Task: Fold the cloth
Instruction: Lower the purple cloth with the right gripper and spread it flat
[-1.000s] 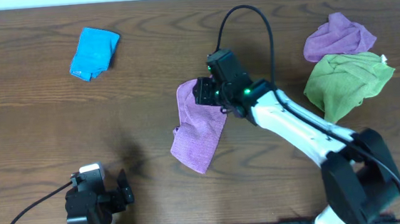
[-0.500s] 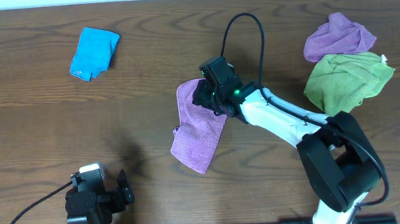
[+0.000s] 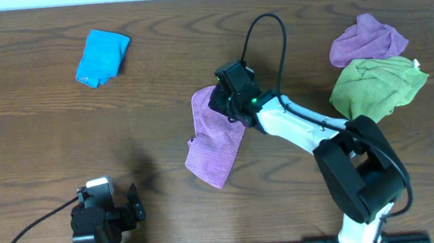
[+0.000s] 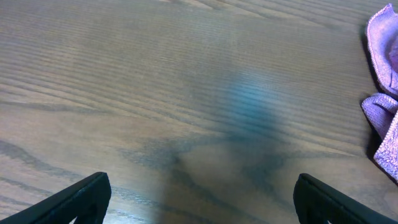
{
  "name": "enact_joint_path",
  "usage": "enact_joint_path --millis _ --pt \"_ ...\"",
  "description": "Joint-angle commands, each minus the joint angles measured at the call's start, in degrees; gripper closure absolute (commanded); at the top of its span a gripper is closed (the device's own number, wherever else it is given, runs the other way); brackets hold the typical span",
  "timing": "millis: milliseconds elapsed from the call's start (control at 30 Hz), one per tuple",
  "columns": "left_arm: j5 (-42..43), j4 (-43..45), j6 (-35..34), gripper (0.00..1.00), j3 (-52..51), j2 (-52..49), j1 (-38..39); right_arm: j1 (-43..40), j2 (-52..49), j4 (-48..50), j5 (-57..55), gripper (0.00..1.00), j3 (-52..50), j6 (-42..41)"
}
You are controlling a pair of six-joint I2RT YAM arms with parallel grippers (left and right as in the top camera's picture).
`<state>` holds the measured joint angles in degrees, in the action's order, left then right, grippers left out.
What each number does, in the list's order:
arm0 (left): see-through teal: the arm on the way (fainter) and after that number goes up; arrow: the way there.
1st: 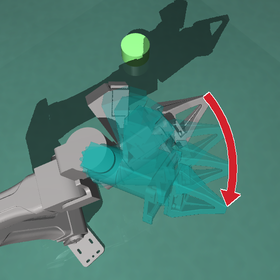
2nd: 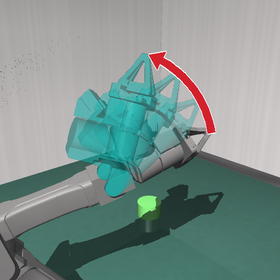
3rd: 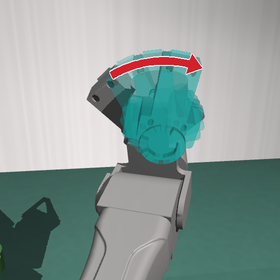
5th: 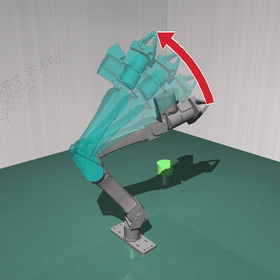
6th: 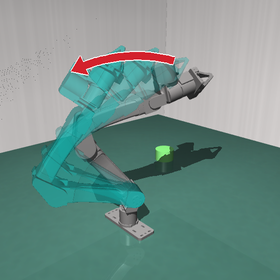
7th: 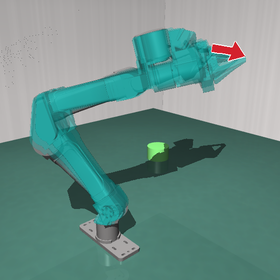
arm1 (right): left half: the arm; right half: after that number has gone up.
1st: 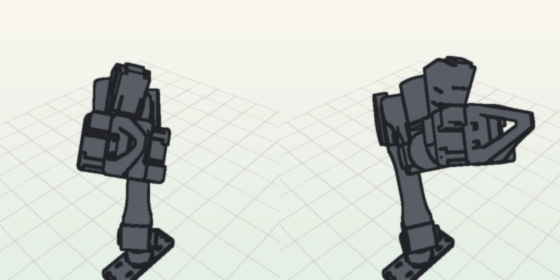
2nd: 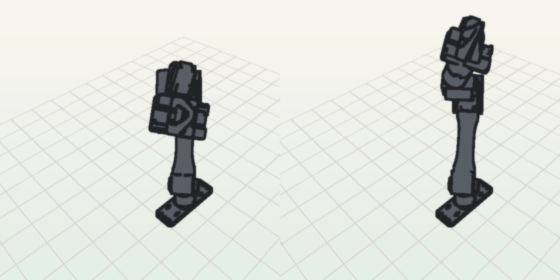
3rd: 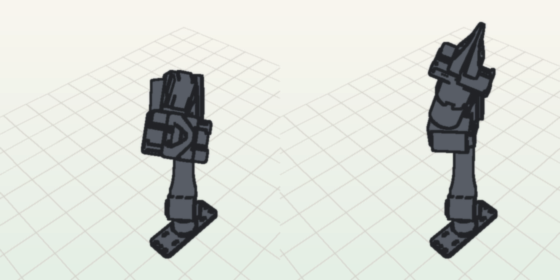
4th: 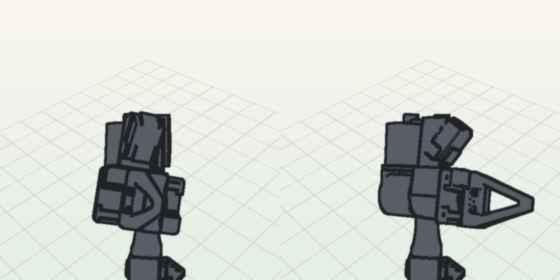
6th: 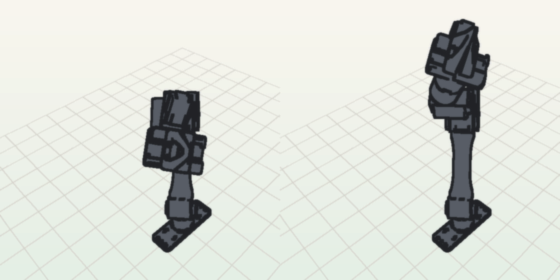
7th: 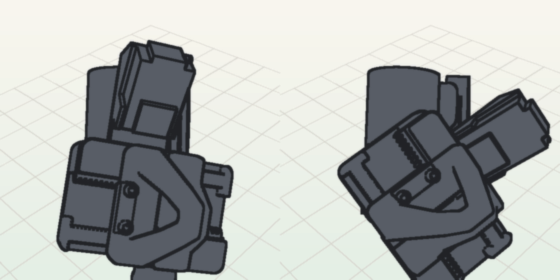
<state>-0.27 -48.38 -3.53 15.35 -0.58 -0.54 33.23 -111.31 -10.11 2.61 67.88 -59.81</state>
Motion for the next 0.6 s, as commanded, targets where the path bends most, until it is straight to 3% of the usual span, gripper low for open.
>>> enact_joint_path --millis 0,233,467,567 --pt "-0.1 -1.4 0.8 0.05 -0.7 0.3 0.3 0.0 -0.5 1.0 -1.1 0.99 0.8 1.7" --pt "-0.1 -1.3 0.8 0.05 -0.7 0.3 0.3 -1.7 4.4 -1.9 -1.8 0.99 0.8 9.4" --pt "-0.1 -1.3 0.8 0.05 -0.7 0.3 0.3 -6.5 12.8 -13.8 -6.1 0.98 0.8 17.6" --pt "-0.1 -1.3 0.8 0.05 -0.7 0.3 0.3 -9.5 14.5 -19.1 -9.4 0.93 0.8 23.0"
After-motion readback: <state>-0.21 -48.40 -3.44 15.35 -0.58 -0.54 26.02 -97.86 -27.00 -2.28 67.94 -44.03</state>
